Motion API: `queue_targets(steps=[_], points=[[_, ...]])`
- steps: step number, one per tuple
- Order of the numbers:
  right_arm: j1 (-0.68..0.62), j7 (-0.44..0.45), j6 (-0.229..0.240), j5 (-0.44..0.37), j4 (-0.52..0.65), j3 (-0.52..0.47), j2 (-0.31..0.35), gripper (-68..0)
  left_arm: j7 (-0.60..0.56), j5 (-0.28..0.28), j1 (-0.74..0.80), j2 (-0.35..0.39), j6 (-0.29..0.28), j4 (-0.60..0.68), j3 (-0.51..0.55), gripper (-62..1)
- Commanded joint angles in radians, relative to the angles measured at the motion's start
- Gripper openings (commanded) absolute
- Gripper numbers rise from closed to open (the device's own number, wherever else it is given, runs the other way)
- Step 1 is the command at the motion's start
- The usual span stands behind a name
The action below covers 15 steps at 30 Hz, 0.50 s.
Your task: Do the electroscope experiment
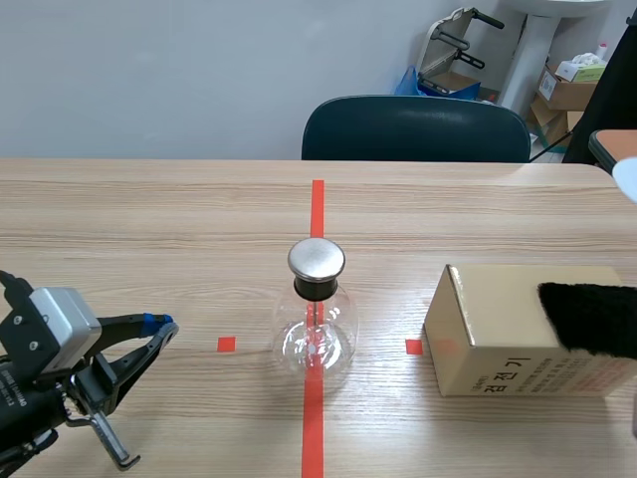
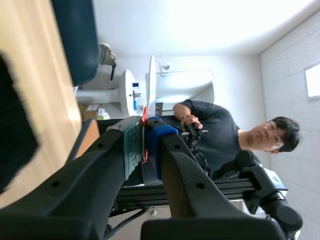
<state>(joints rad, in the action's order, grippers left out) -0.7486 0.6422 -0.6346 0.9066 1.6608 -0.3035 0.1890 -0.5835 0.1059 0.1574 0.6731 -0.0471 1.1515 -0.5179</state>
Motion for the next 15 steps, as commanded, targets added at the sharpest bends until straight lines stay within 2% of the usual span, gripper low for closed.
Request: queue_targets(steps=[1,5,8,12,15], points=[[0.0,-0.029,0.003,-0.021,0.036,0.007,0.019,-65.8,-0.006,0.001,-0.019,-0.014,-0.001,0.0,0.0,-55.4],[0.001,-0.108,0.015,-0.019,0.108,0.074,0.048,-65.8,0.001,-0.016,-0.052,-0.048,-0.029,-0.048,0.0,-55.4],[0.007,-0.165,0.01,0.011,0.137,0.14,0.065,-65.8,0.005,-0.063,-0.07,-0.077,-0.038,-0.079,0.0,-55.4],[0.053,-0.254,-0.037,0.072,0.141,0.243,0.076,-65.8,0.005,-0.131,-0.078,-0.11,-0.058,-0.102,0.0,-55.4],[0.082,-0.327,-0.039,0.124,0.141,0.322,0.084,-65.8,0.005,-0.183,-0.077,-0.135,-0.077,-0.112,0.0,-55.4]])
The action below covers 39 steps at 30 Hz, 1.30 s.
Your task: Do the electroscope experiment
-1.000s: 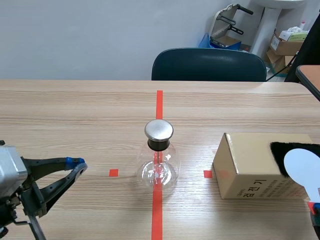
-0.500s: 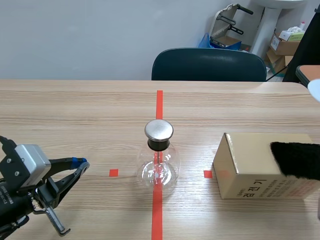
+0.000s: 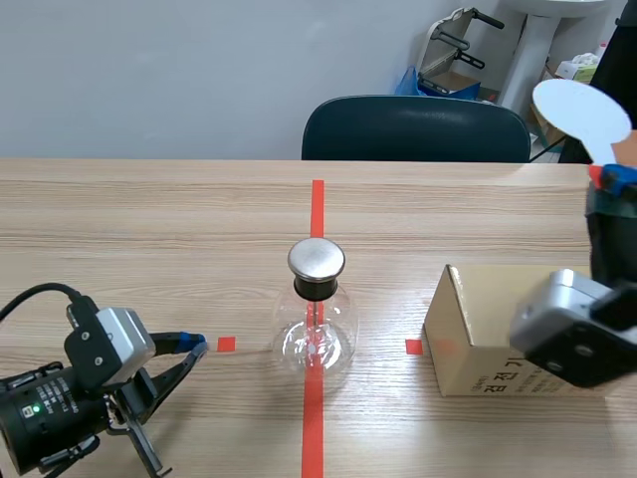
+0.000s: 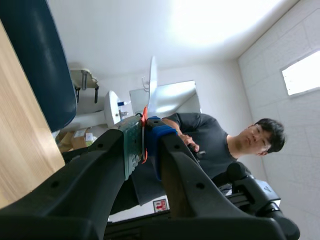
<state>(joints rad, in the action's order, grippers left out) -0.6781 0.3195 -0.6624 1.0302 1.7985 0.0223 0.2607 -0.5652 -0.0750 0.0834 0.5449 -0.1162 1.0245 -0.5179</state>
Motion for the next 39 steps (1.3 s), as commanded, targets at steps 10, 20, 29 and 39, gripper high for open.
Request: queue_targets(steps=[10,20,29,39], points=[[0.065,-0.23,-0.06,0.179,-0.012,0.235,0.013,-65.7,-0.011,-0.113,-0.004,-0.052,-0.011,0.004,-0.019,-55.4],[0.138,-0.339,-0.121,0.29,-0.187,0.369,-0.001,-65.7,0.009,-0.154,-0.007,-0.074,-0.002,0.004,-0.05,-55.4],[0.177,-0.397,-0.121,0.333,-0.281,0.405,-0.027,-65.7,0.067,-0.119,-0.037,-0.071,0.025,0.004,-0.042,-55.4],[0.18,-0.379,-0.121,0.351,-0.281,0.405,-0.034,-65.7,0.06,-0.086,-0.037,-0.067,0.023,0.004,-0.036,-55.4]])
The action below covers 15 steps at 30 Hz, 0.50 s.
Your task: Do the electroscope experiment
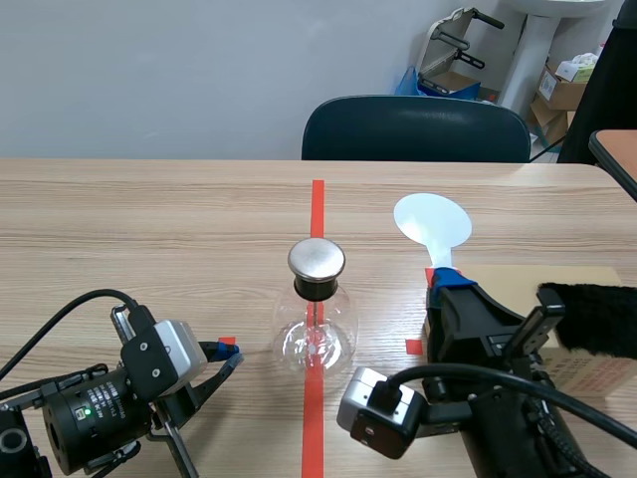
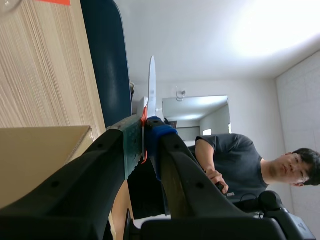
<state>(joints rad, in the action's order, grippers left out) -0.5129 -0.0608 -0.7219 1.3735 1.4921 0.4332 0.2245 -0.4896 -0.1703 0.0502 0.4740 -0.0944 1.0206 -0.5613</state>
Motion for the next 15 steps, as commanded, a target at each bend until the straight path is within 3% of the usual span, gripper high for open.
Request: queue_targets(steps=[1,15], points=[[0.014,0.008,-0.061,0.008,0.025,-0.006,0.002,-65.7,-0.016,0.01,-0.004,0.004,0.002,0.008,0.007,-55.4],[0.014,0.019,-0.061,0.011,0.025,-0.006,0.002,-65.7,-0.031,0.021,-0.003,0.006,-0.003,0.008,0.007,-55.4]])
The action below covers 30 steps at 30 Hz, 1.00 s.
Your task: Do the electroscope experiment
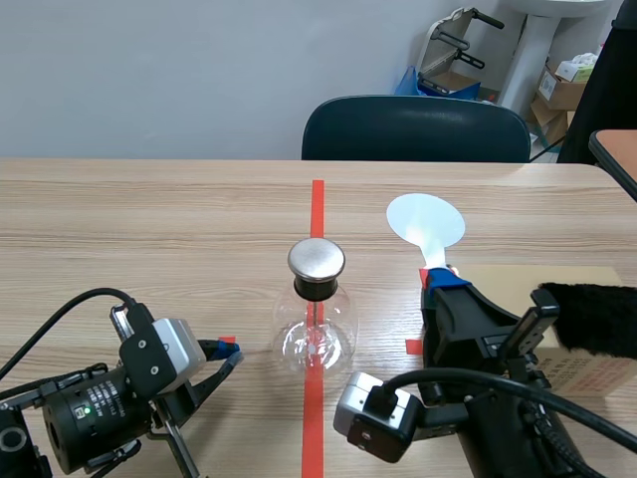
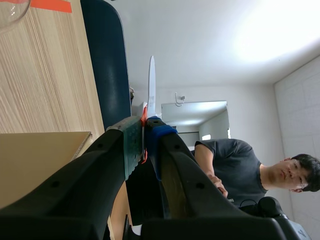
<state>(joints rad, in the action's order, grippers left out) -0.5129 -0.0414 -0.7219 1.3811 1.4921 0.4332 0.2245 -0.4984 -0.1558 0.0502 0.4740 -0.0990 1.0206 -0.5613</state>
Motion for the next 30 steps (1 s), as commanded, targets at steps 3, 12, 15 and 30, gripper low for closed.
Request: queue_targets(steps=[3,12,15,30], points=[[0.014,-0.001,-0.061,0.004,0.025,-0.006,0.002,-65.7,-0.037,0.006,-0.003,0.006,-0.001,0.008,0.007,-55.4],[0.014,-0.005,-0.061,0.004,0.025,-0.007,0.003,-65.7,-0.055,0.006,-0.003,0.009,-0.001,0.008,0.007,-55.4],[0.014,-0.005,-0.061,0.004,0.025,-0.007,0.003,-65.8,-0.055,0.006,-0.003,0.009,-0.001,0.008,0.007,-55.4],[0.014,-0.005,-0.061,0.004,0.025,-0.007,0.003,-65.8,-0.055,0.006,-0.003,0.009,-0.001,0.008,0.007,-55.4]])
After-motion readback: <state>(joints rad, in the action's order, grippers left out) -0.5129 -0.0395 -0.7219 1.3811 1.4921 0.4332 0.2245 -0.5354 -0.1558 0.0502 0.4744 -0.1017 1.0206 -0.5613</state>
